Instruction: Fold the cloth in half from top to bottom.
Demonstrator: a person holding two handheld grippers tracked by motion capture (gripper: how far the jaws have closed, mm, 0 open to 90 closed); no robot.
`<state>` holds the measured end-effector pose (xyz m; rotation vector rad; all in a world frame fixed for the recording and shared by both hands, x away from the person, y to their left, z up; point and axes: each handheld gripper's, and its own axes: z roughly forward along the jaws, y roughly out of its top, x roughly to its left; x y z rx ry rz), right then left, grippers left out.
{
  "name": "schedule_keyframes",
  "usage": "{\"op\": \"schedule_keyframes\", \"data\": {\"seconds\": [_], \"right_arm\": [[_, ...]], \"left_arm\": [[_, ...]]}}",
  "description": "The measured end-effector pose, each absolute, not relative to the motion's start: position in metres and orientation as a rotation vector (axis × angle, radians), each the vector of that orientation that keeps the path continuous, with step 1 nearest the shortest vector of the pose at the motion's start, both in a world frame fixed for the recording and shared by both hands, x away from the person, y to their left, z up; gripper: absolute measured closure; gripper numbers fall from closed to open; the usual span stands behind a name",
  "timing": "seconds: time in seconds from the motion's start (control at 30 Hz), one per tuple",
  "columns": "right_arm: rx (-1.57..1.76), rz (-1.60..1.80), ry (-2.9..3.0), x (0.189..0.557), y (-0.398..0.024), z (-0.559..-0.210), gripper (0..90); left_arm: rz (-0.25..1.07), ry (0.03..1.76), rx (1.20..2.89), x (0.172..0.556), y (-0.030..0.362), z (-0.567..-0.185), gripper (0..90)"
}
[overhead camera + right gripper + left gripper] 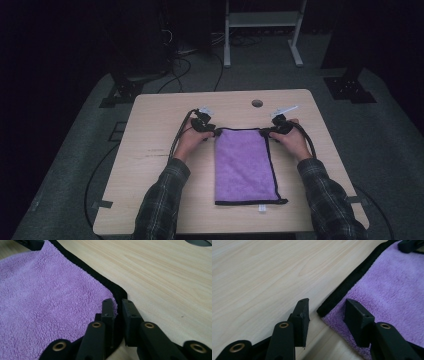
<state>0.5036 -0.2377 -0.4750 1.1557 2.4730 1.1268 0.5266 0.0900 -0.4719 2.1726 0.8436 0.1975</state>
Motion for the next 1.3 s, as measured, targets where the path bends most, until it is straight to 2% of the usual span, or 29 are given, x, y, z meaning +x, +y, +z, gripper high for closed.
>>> {"op": "schedule_keyframes", "data": {"seconds": [0.13,0.27,0.47,0.77,1.0,1.3], "right_arm": [[1.160,1.106,2.469,0.503,-0.235,-0.474,82.0],[1.175,1.094,2.460,0.502,-0.234,-0.473,82.4],[1.198,1.083,2.400,0.502,-0.232,-0.468,83.0],[1.158,1.176,2.285,0.506,-0.229,-0.433,82.9],[1.052,1.204,2.279,0.496,-0.226,-0.408,82.9],[1.004,1.265,2.319,0.468,-0.233,-0.413,82.8]], "left_arm": [[0.171,0.854,2.174,0.526,0.086,-0.472,76.9],[0.151,0.901,2.168,0.525,0.086,-0.470,83.9],[0.199,0.910,2.149,0.525,0.088,-0.462,84.9],[0.370,0.831,2.105,0.524,0.094,-0.415,84.8],[0.323,0.783,2.072,0.511,0.107,-0.399,84.8],[0.233,0.743,2.054,0.480,0.113,-0.397,84.5]]}}
